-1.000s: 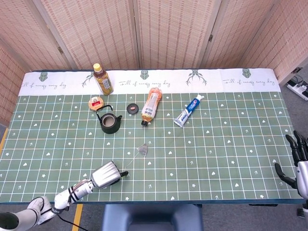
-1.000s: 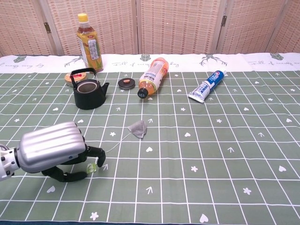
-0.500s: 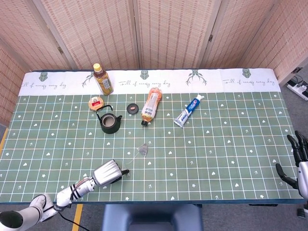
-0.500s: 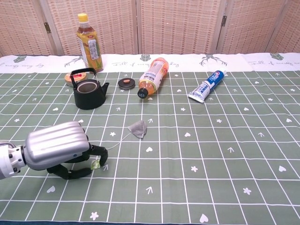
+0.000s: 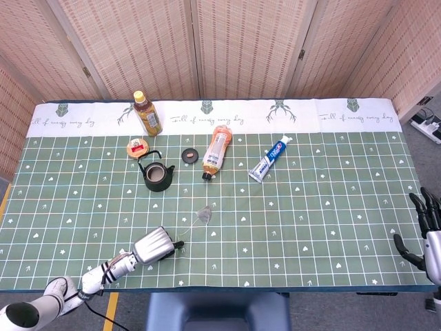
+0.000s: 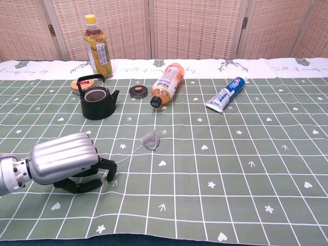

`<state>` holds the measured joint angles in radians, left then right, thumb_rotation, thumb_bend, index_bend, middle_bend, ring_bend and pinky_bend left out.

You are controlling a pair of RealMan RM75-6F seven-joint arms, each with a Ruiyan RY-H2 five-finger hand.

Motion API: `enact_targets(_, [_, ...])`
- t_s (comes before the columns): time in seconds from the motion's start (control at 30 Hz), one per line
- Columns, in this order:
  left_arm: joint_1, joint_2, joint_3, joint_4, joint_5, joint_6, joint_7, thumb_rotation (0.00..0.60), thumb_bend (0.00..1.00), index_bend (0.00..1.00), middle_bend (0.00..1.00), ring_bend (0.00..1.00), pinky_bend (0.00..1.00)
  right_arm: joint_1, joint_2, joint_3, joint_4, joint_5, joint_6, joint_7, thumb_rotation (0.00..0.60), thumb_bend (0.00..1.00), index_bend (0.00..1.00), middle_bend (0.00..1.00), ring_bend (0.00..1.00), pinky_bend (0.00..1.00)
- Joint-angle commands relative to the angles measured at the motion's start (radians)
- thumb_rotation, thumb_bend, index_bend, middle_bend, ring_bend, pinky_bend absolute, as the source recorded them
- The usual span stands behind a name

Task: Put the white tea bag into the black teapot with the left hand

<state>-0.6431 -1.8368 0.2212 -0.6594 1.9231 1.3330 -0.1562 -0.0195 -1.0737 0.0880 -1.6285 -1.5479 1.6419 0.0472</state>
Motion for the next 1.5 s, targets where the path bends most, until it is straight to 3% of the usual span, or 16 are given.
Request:
enact_targets(0.03, [0.000, -0.008, 0.003, 0.017, -0.005, 0.000, -0.014, 0.600, 0.45, 0.55, 1.00, 1.00, 1.00, 0.001, 0.001, 0.001, 0.000, 0.001, -0.002, 0.000, 0.600, 0.37, 0.00, 0.00, 0.00, 0.00])
enact_targets(0.47, [0.014, -0.039, 0.006, 0.087, -0.009, 0.081, -0.072, 0.600, 0.46, 0.69, 1.00, 1.00, 1.00, 0.007, -0.001, 0.000, -0.004, 0.004, -0.015, -0.014, 0.600, 0.36, 0.00, 0.00, 0.00, 0.00])
enact_targets(1.03, [0.022, -0.025, -0.002, 0.106, -0.031, 0.119, -0.063, 0.600, 0.47, 0.73, 1.00, 1.00, 1.00, 0.012, -0.004, 0.000, -0.006, 0.005, -0.024, -0.026, 0.600, 0.36, 0.00, 0.00, 0.00, 0.00])
enact_targets(1.33, [0.019, 0.057, -0.028, 0.028, -0.051, 0.148, 0.000, 0.600, 0.47, 0.73, 1.00, 1.00, 1.00, 0.015, -0.007, -0.002, -0.008, 0.001, -0.027, -0.034, 0.600, 0.37, 0.00, 0.00, 0.00, 0.00])
enact_targets(1.5, [0.007, 0.156, -0.063, -0.092, -0.073, 0.167, 0.058, 0.600, 0.47, 0.72, 1.00, 1.00, 1.00, 0.016, -0.008, -0.005, -0.009, -0.005, -0.027, -0.035, 0.600, 0.36, 0.00, 0.00, 0.00, 0.00])
